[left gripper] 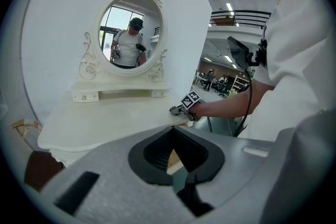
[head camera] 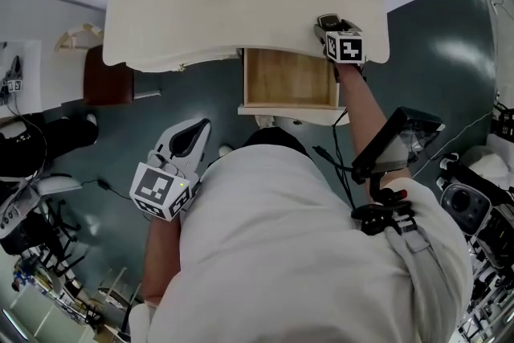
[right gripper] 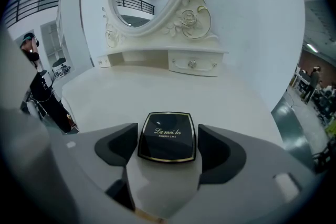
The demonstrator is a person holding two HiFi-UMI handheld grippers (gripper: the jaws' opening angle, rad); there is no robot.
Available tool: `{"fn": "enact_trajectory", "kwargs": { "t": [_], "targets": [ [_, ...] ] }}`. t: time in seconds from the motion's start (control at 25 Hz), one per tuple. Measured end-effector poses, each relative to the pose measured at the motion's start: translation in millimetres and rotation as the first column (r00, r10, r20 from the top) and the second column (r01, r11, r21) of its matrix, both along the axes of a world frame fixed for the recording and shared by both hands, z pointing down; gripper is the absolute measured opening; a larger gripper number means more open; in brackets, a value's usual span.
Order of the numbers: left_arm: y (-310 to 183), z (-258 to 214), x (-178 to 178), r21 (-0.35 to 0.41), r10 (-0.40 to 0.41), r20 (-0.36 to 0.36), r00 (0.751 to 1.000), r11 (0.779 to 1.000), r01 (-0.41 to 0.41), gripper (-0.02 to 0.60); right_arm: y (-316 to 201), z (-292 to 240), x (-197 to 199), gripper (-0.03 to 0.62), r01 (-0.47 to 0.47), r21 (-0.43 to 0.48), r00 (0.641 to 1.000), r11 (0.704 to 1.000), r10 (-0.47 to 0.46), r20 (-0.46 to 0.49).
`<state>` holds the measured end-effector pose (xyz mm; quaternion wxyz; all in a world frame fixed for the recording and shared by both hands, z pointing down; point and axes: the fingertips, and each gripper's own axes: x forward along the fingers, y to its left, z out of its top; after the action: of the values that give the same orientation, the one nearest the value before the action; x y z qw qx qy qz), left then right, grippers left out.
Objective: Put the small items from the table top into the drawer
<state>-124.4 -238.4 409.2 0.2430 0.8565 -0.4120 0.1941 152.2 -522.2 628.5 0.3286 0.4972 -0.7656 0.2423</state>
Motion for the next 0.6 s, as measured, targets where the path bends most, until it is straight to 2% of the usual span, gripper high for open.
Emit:
{"fn": "enact_trajectory", "kwargs": {
  "t": [0.24,0.44,0.6],
  "targets": [
    [-16,13,6,-0.011,-0.002,0.003,1.0,1.0,0.002,0.002,-15,18,8,0.334,0.002,-0.009,1.0,1.0,-0.002,0.019],
    [4,1,2,0.004,0.007,0.009,1.0,1.0,-0.007,0.002,5,3,6,0.333,-0.004,-0.003,1.0,1.0,0.004,0.02],
    [-6,9,4,0.004,0.01,0.006,1.0,1.0,-0.01,0.002,-3,10,12,0.331,-0.028,-0.006,0.999,1.0,0.028,0.015]
  ]
}}
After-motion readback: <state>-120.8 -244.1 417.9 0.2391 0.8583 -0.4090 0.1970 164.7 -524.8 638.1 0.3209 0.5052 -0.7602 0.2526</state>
